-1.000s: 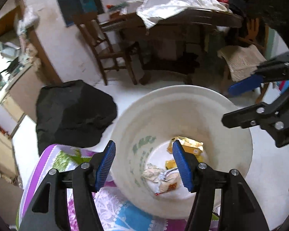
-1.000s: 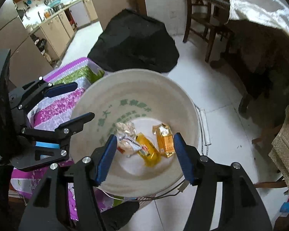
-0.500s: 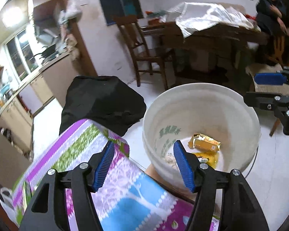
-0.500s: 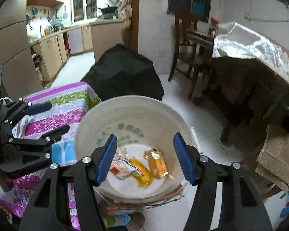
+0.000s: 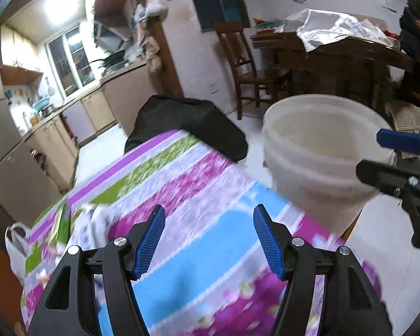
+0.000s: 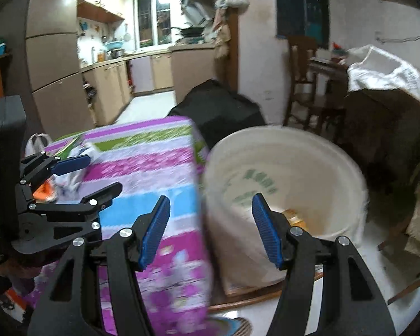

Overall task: Collect trash
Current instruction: 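Move both tools back over the table toward the orange carton, then grasp the orange-and-white carton with the left gripper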

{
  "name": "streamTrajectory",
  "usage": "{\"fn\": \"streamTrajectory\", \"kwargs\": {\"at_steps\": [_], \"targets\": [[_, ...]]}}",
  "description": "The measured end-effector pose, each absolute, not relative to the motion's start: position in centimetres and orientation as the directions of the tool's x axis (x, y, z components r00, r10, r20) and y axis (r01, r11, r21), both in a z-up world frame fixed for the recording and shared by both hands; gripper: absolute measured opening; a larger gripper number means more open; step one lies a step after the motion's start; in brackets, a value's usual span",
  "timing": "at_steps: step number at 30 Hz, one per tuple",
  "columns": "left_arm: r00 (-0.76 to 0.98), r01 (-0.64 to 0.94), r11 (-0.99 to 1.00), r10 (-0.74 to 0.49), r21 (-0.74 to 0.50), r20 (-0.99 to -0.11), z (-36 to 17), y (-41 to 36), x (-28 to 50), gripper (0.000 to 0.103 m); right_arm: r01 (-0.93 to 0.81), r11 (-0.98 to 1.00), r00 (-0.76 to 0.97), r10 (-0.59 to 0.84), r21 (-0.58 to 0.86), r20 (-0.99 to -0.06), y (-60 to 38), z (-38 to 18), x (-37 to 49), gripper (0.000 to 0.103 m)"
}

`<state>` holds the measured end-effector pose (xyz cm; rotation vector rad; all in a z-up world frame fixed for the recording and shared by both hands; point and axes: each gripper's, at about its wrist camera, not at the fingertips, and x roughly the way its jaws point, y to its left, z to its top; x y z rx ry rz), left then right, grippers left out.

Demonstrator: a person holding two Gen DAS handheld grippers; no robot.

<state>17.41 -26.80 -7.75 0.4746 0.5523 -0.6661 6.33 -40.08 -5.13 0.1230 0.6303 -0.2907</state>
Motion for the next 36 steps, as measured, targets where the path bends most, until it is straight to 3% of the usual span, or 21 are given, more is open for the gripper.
{"fn": "streamTrajectory", "kwargs": {"at_steps": [13, 18, 21, 30, 32, 34, 36], "targets": [[0.716, 0.48, 0.865, -0.291, 0.146, -0.635, -10.4, -12.2, 18.0, 0.066, 0.137, 0.99, 0.756, -0.097, 0.012, -0.647, -31.7, -7.9, 9.8, 0.059], [0.734, 0.334, 0.943, -0.249, 0.016, -0.632, -10.0, -5.5, 18.5, 0.067, 0.092, 0.995, 0.742, -0.046, 0.034, -0.669, -30.1, -8.8, 11.4, 0.059], [0.738, 0.226, 0.965, -0.257, -0.131, -0.624, -9.1, -1.4, 19.9, 0.077, 0.065, 0.997, 0.738, -0.026, 0.032, -0.675, -28.8, -9.3, 12.0, 0.059], [0.655, 0.146, 0.937, -0.331, -0.316, -0.679, -10.5, -1.4, 26.1, 0.081, 0.032, 0.999, 0.7, 0.004, 0.037, -0.714, -26.8, -11.0, 12.9, 0.059], [0.637, 0.131, 0.929, -0.347, -0.347, -0.688, -11.3, -1.5, 27.0, 0.074, 0.032, 0.999, 0.695, 0.005, 0.038, -0.719, -26.7, -11.2, 13.0, 0.059], [0.617, 0.131, 0.912, -0.382, -0.388, -0.688, -12.1, -1.3, 27.8, 0.04, 0.033, 0.999, 0.695, 0.005, 0.039, -0.719, -26.7, -11.2, 13.1, 0.059], [0.607, 0.167, 0.9, -0.416, -0.403, -0.677, -12.4, -1.0, 27.8, 0.037, 0.037, 0.998, 0.696, 0.007, 0.046, -0.718, -26.8, -11.2, 13.3, 0.059]]}}
